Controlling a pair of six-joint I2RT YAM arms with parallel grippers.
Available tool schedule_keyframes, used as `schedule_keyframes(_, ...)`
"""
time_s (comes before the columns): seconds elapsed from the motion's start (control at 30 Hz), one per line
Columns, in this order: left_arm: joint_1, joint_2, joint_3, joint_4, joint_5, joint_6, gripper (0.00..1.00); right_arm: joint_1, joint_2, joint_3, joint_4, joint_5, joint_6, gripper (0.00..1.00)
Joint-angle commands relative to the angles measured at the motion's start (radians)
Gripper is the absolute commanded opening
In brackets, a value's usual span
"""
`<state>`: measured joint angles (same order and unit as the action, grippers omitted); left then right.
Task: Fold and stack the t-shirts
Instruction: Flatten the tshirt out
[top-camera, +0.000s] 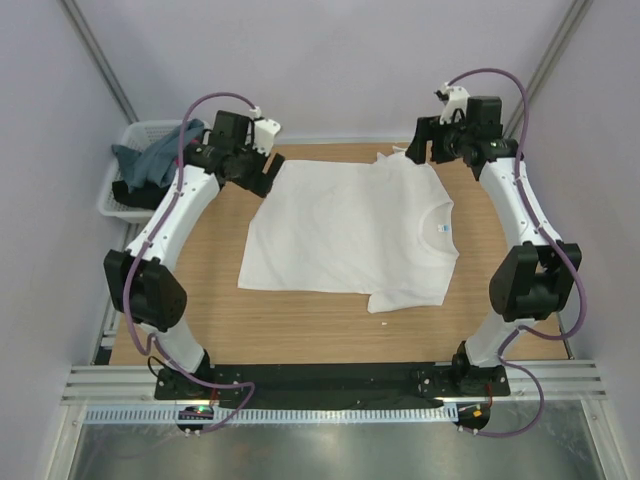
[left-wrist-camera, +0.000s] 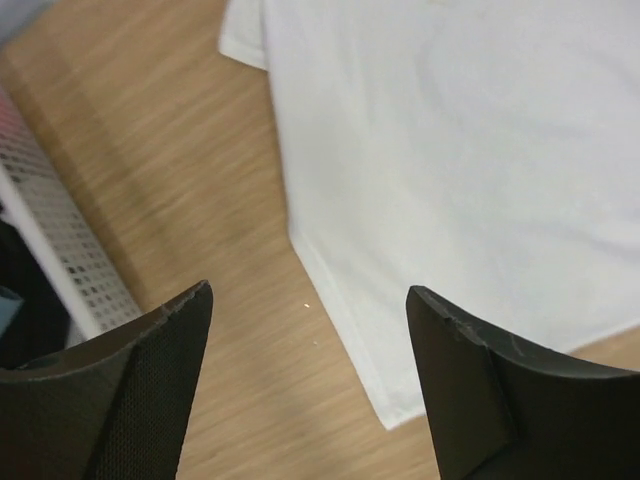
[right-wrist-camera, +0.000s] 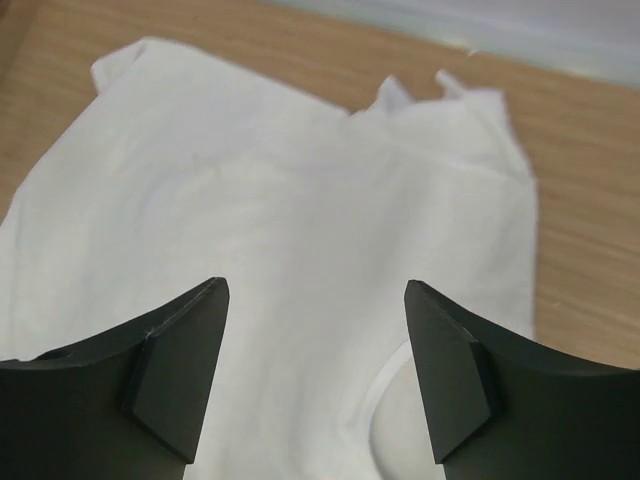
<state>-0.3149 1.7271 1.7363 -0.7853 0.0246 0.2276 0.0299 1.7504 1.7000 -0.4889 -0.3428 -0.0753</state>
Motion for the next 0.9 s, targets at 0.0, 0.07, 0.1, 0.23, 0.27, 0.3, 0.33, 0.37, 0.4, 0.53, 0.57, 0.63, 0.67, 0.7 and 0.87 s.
schedule_keyframes(0.0,-0.003,0.091,-0.047,-0.268,0.172,-0.027,0.78,0.002,0.006,-0.141,-0.155,-0.225,0.066,0.77)
schedule_keyframes(0.07,-0.003,0.130,-0.060,-0.307,0.234,-0.010,0.72,0.005,-0.002,-0.181,-0.169,-0.260,0.072,0.77)
schedule_keyframes(0.1,-0.004,0.141,-0.066,-0.322,0.241,-0.022,0.70,0.005,-0.006,-0.195,-0.181,-0.262,0.074,0.76)
schedule_keyframes(0.23,-0.012,0.192,-0.096,-0.325,0.264,-0.039,0.66,0.013,-0.019,-0.258,-0.229,-0.254,0.052,0.75)
schedule_keyframes(0.27,-0.012,0.212,-0.106,-0.327,0.270,-0.039,0.66,0.013,-0.009,-0.266,-0.253,-0.248,0.046,0.75)
schedule_keyframes(0.3,-0.010,0.218,-0.110,-0.328,0.271,-0.042,0.66,0.015,-0.005,-0.273,-0.260,-0.245,0.036,0.74)
schedule_keyframes(0.33,-0.012,0.227,-0.122,-0.324,0.270,-0.045,0.66,0.013,-0.002,-0.292,-0.263,-0.242,0.034,0.74)
schedule_keyframes(0.37,-0.012,0.238,-0.126,-0.334,0.270,-0.048,0.66,0.013,0.009,-0.301,-0.273,-0.225,0.032,0.74)
schedule_keyframes(0.4,-0.010,0.261,-0.127,-0.341,0.281,-0.051,0.65,0.015,0.020,-0.313,-0.270,-0.219,0.035,0.74)
schedule_keyframes(0.53,-0.013,0.295,-0.146,-0.336,0.308,-0.082,0.65,0.013,0.034,-0.390,-0.237,-0.199,0.066,0.74)
schedule_keyframes(0.57,-0.013,0.305,-0.147,-0.332,0.308,-0.089,0.64,0.013,0.034,-0.414,-0.215,-0.200,0.074,0.74)
schedule_keyframes(0.63,-0.015,0.339,-0.141,-0.331,0.299,-0.102,0.64,0.013,0.041,-0.442,-0.194,-0.185,0.107,0.74)
schedule_keyframes(0.67,-0.015,0.348,-0.138,-0.331,0.298,-0.114,0.64,0.007,0.052,-0.444,-0.188,-0.183,0.130,0.75)
schedule_keyframes(0.7,-0.015,0.357,-0.133,-0.338,0.301,-0.122,0.64,0.002,0.061,-0.447,-0.189,-0.179,0.138,0.75)
schedule_keyframes(0.87,-0.016,0.413,-0.115,-0.384,0.336,-0.139,0.63,-0.016,0.132,-0.436,-0.215,-0.111,0.154,0.76)
